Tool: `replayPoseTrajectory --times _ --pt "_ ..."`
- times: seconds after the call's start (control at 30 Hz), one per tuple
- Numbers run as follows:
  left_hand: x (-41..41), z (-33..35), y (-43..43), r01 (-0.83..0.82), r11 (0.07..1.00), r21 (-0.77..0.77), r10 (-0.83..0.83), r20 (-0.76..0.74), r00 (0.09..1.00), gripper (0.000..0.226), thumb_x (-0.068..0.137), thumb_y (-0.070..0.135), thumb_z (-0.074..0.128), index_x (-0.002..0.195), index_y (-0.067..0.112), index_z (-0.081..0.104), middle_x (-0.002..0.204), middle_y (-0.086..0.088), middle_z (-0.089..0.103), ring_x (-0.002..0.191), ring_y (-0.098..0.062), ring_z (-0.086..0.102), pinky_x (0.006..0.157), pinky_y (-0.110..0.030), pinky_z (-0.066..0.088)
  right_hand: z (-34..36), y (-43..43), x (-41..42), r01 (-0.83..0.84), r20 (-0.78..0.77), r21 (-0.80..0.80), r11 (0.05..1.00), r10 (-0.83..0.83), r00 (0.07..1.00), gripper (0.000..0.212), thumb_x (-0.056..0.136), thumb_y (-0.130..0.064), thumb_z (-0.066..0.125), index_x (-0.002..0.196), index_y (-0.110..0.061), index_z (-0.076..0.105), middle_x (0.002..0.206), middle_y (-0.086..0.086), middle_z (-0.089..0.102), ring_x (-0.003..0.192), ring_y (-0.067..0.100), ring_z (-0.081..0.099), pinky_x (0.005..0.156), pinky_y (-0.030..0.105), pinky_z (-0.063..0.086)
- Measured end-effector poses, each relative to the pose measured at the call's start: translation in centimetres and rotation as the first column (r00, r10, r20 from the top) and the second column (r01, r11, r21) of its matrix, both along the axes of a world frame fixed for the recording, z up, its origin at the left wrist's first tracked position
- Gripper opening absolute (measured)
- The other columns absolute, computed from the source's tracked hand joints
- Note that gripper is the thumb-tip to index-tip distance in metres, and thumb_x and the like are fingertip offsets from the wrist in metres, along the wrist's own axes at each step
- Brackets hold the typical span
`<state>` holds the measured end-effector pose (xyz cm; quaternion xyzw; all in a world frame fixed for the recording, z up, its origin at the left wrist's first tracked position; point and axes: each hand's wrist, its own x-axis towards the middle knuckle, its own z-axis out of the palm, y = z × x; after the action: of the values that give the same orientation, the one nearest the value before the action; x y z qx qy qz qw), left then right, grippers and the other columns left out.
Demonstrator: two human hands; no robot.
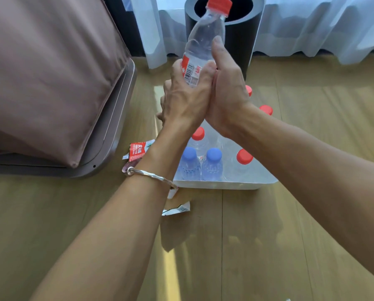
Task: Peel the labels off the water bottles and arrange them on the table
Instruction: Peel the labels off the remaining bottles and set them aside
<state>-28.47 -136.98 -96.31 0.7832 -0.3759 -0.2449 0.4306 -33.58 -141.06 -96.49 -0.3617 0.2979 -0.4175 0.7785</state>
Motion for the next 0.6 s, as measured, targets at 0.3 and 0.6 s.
replayPoseTrajectory --times 0.3,0.6 --pt "-0.4 -0.3 0.2 -0.018 1.0 0.001 0.018 0.029 0.999 0.059 0.087 0.057 0.036 0.138 0.03 0.04 0.113 0.003 0.041 0.121 -0.028 0.047 0.108 -0.048 0.035 -0.8 0.5 0.8 0.035 -0.109 0.045 0.998 -0.03 0.994 0.102 0.059 -0.062 0.067 0.138 -0.004 0.043 0.106 0.02 0.062 0.094 0.036 0.068 0.097 0.058 0.05" --pt "0.6 -0.4 0.3 -0.136 0.989 -0.052 0.127 -0.156 0.98 0.042 0.072 0.049 0.032 0.097 0.02 0.05 0.097 0.0 0.061 0.094 -0.023 0.06 0.086 -0.042 0.049 -0.8 1.5 0.7 0.042 -0.314 -0.067 0.997 -0.061 0.947 0.055 0.091 -0.054 0.055 0.123 -0.01 0.047 0.118 0.016 0.064 0.107 0.029 0.066 0.095 0.054 0.053"
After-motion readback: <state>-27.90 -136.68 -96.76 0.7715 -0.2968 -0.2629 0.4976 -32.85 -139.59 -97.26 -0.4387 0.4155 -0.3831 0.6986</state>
